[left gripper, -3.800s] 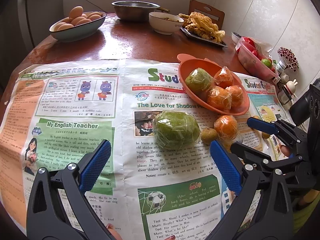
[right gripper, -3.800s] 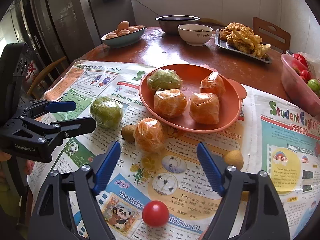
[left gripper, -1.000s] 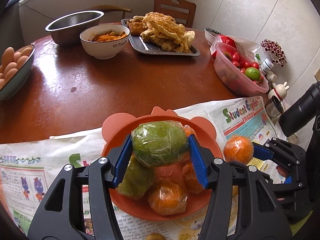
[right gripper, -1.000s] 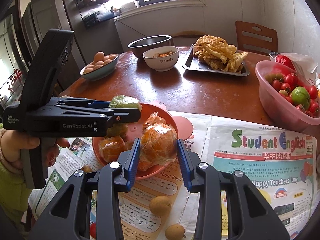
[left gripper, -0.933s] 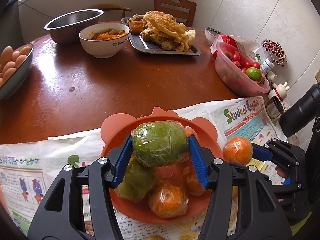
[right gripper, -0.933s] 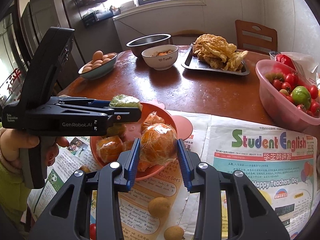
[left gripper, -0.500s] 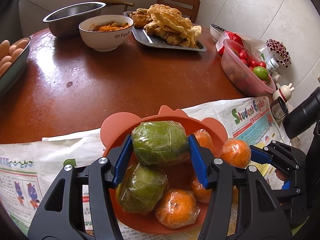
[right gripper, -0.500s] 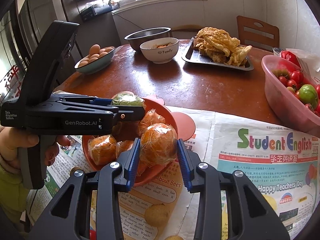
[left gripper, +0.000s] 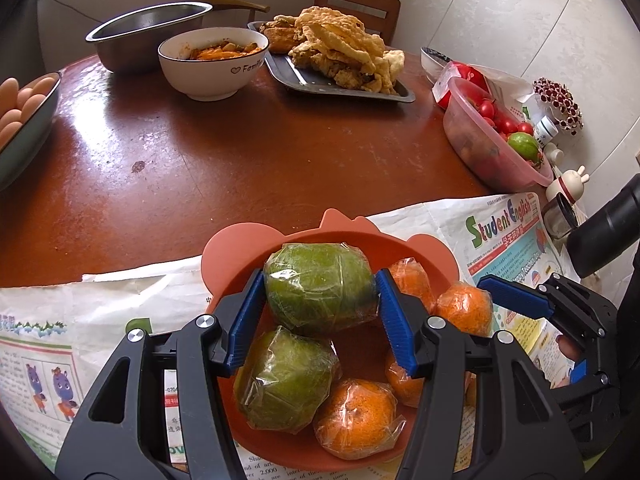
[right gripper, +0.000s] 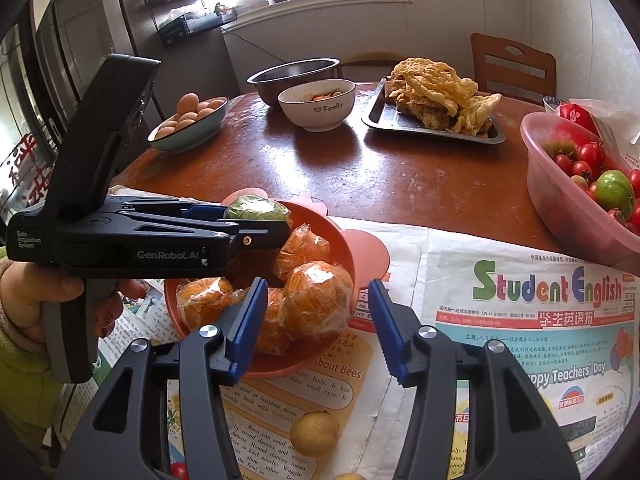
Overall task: Organize fruits
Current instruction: 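Open the right tool over the bowl while the left tool releases the green fruit, then withdraw both open tools from the bowl back over the newspaper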
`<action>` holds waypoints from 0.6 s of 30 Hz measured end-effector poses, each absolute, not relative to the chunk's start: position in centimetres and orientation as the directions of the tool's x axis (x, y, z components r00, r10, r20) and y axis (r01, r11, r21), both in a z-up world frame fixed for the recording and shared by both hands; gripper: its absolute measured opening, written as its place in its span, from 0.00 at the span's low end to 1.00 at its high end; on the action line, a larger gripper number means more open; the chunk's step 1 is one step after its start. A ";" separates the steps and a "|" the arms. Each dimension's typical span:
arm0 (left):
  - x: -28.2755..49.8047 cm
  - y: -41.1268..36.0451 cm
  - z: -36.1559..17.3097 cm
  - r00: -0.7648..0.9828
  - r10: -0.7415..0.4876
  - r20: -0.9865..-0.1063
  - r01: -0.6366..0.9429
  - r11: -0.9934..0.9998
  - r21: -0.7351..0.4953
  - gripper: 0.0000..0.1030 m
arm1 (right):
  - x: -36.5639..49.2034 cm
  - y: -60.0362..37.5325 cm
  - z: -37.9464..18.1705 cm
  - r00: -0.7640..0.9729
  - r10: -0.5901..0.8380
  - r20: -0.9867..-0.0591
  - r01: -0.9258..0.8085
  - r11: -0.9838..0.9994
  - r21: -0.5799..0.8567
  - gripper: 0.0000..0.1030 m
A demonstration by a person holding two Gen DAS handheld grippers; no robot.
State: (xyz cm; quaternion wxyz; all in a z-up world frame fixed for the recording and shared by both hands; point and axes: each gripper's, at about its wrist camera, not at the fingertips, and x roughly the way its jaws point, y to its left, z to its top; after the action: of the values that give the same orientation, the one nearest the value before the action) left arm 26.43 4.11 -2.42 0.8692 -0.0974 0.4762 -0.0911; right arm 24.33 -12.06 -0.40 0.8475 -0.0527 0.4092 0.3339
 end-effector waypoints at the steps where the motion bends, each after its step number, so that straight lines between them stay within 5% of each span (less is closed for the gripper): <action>1: 26.4 4.1 -2.4 0.530 -0.251 -0.810 0.064 0.964 -0.257 0.47 | 24.3 -12.1 -0.4 0.441 0.524 -0.729 -0.609 0.771 0.186 0.51; 18: 26.0 4.2 -1.3 0.546 -0.247 -0.800 0.067 0.965 -0.252 0.53 | 23.6 -12.8 0.1 0.448 0.520 -0.728 -0.600 0.778 0.187 0.64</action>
State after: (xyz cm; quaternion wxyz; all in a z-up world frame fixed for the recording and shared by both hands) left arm 26.05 4.16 -1.32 0.8741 -0.0961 0.4676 -0.0898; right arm 23.58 -12.83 0.07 0.8493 -0.0488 0.4095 0.3295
